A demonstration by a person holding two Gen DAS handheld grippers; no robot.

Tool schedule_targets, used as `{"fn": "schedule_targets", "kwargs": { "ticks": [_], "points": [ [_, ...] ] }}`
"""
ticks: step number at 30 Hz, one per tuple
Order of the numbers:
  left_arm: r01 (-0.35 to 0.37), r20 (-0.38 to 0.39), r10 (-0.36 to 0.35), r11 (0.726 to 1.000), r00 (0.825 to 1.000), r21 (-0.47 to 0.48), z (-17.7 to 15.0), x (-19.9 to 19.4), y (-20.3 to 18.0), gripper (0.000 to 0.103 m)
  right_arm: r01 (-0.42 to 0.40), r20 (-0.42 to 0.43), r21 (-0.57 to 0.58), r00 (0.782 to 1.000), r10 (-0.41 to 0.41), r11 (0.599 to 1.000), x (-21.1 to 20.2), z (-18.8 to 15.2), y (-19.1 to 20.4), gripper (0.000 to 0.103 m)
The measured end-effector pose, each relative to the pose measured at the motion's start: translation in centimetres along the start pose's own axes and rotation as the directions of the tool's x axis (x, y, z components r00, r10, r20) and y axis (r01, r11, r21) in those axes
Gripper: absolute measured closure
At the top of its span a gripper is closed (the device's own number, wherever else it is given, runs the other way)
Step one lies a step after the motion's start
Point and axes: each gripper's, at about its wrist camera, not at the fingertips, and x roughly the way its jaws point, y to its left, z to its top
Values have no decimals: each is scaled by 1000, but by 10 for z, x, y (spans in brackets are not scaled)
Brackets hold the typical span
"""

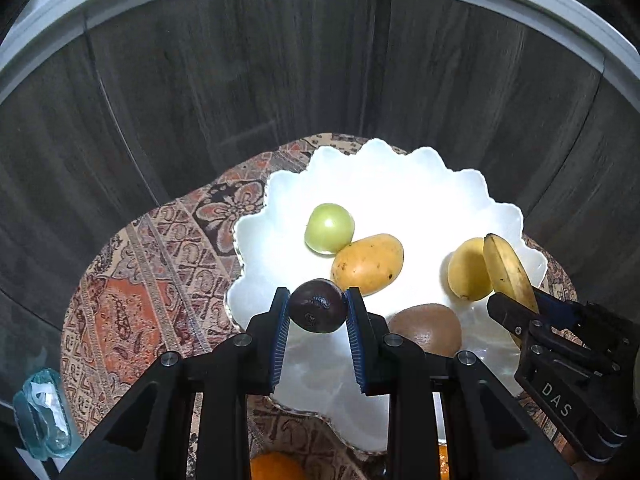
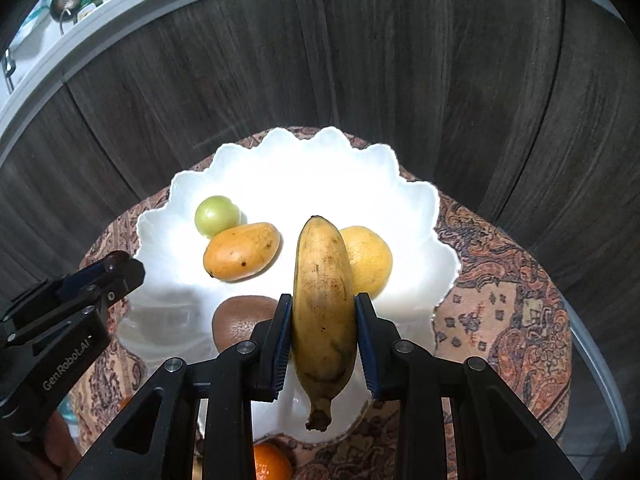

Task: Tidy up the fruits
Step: 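Carry the banana and plum into the white bowl and open both tools, then withdraw both tools from the bowl back over the remaining fruits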

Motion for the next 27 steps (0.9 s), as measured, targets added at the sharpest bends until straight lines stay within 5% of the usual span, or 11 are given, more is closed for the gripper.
{"fn": "schedule_targets", "kwargs": {
  "ticks": [3,6,10,13,18,27],
  "points": [
    [1,-9,-1,1000,1000,-2,-1,4,1,74,-5,-18,-7,1000,5,1000,5,0,0,71],
    [-5,-9,5,1000,1000,-3,-3,3,1,50,-6,-20,-16,1000,5,1000,5,-2,1,71],
    [-18,-4,18,1000,1000,-6,-4,-1,2,38,23,54,-19,998,-22,1000,-4,-3,4,39],
    [-27,6,28,1000,1000,-10,-4,-7,3,32,46,70,-20,997,-45,999,-13,-3,5,29],
    [-57,45,58,998,997,-11,-5,-26,2,15,73,80,-6,994,-72,997,-26,-3,2,23],
    [-62,68,63,998,996,-6,-11,-60,-4,12,89,116,28,989,-91,996,-60,-10,-3,23]
  ]
}}
